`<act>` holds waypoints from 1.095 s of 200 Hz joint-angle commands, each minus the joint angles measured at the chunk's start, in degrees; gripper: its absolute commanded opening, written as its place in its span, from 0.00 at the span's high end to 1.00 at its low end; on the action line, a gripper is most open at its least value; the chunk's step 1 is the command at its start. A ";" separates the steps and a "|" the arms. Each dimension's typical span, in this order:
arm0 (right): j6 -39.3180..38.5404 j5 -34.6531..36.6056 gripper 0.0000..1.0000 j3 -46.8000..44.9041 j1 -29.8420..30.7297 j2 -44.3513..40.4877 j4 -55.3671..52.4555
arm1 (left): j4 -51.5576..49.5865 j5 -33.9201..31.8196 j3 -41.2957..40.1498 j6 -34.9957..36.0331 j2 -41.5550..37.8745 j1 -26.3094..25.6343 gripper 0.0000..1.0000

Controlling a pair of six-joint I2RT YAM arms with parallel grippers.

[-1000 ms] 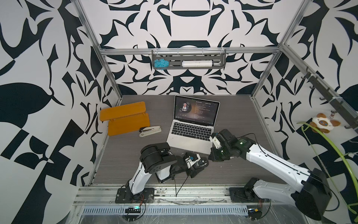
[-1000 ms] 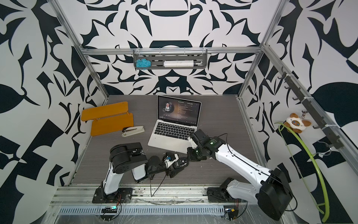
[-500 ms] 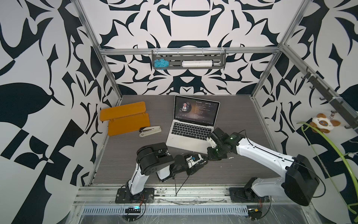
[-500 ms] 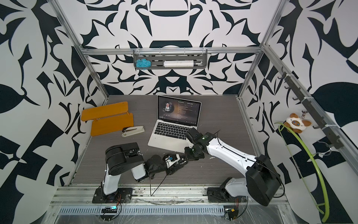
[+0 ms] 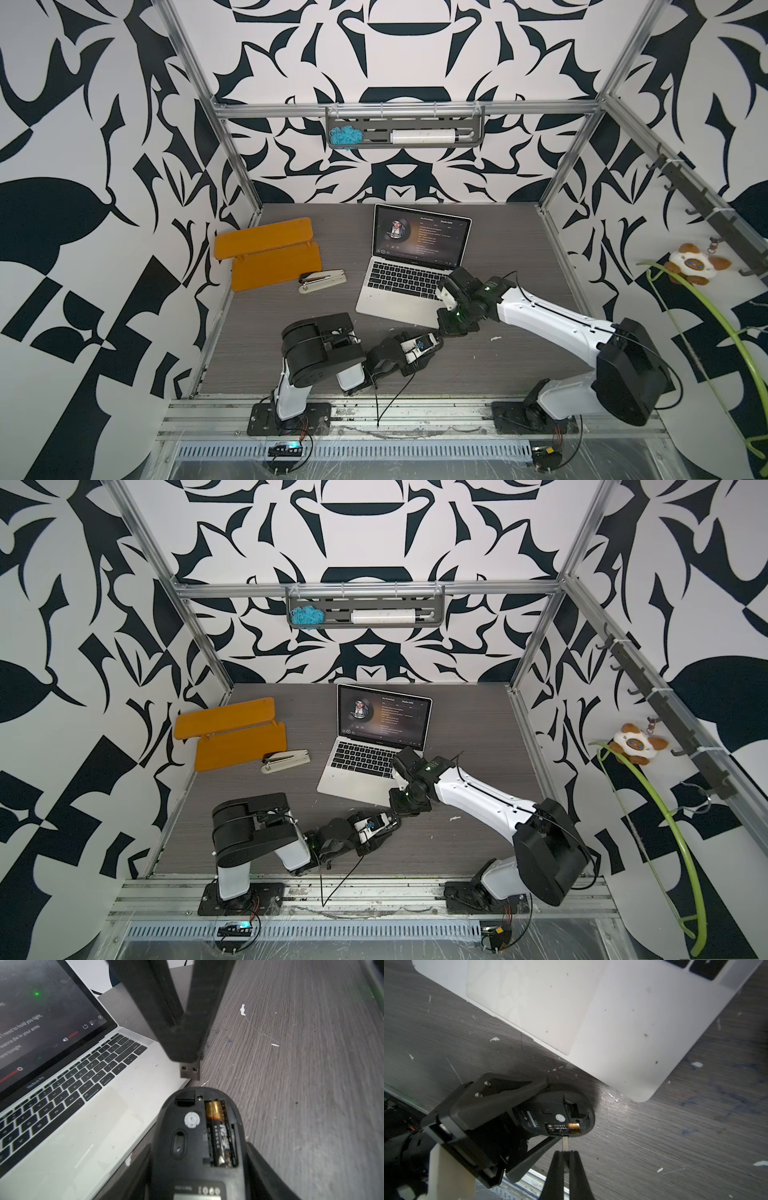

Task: Remove the wireless mouse receiver from the laptop
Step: Insert the USB plug into the mouse.

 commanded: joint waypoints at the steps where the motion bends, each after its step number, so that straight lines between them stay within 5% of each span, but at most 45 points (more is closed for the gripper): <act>1: -2.83 0.36 1.00 1.73 0.13 0.70 0.81 | -11.81 -1.84 -1.72 3.85 2.57 -0.19 0.46; 219: -6.41 2.84 1.00 2.36 0.07 6.77 2.54 | -11.68 -1.96 -1.70 3.98 3.37 -0.19 0.46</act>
